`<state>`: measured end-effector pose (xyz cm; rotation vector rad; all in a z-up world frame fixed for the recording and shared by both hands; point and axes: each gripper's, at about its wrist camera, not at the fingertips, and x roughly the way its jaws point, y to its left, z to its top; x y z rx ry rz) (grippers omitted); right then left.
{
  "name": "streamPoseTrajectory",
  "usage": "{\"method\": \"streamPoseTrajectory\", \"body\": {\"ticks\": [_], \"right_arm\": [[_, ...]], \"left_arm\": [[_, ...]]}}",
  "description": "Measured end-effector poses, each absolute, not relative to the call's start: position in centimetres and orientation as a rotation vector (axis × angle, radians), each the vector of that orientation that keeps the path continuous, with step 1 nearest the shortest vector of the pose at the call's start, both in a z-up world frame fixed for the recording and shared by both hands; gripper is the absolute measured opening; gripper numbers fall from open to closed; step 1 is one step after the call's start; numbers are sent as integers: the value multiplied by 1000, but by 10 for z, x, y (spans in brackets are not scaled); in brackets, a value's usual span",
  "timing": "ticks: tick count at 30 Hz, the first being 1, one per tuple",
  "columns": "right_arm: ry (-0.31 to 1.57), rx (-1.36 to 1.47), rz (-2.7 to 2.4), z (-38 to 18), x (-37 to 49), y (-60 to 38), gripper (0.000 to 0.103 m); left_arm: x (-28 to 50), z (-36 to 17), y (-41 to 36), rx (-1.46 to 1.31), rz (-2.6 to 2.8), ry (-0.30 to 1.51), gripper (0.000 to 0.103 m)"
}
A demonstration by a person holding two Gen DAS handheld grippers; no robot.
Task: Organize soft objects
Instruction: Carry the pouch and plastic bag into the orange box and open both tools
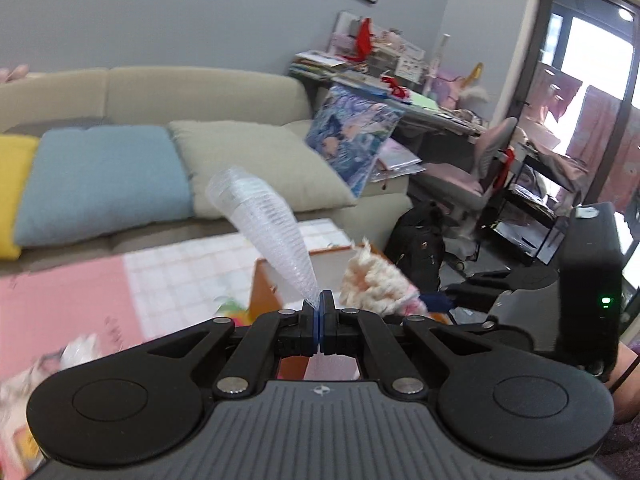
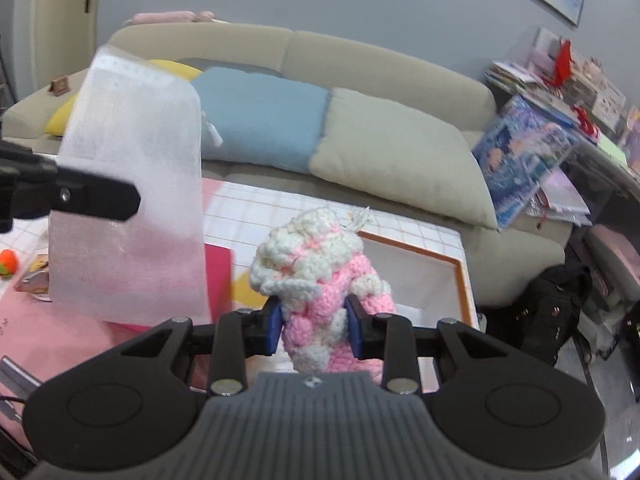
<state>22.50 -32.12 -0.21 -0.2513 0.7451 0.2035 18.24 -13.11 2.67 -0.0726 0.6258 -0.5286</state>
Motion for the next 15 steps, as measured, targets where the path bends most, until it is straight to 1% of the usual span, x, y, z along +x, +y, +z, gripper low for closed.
{"method": "streamPoseTrajectory", "body": {"ticks": [7, 15], "right_arm": [[825, -286, 175, -23, 260, -351, 32], [917, -317, 147, -55, 290, -373, 32]], "left_arm": [[216, 6, -182, 5, -585, 666, 0], [248, -39, -211, 98, -582, 812, 0]]}}
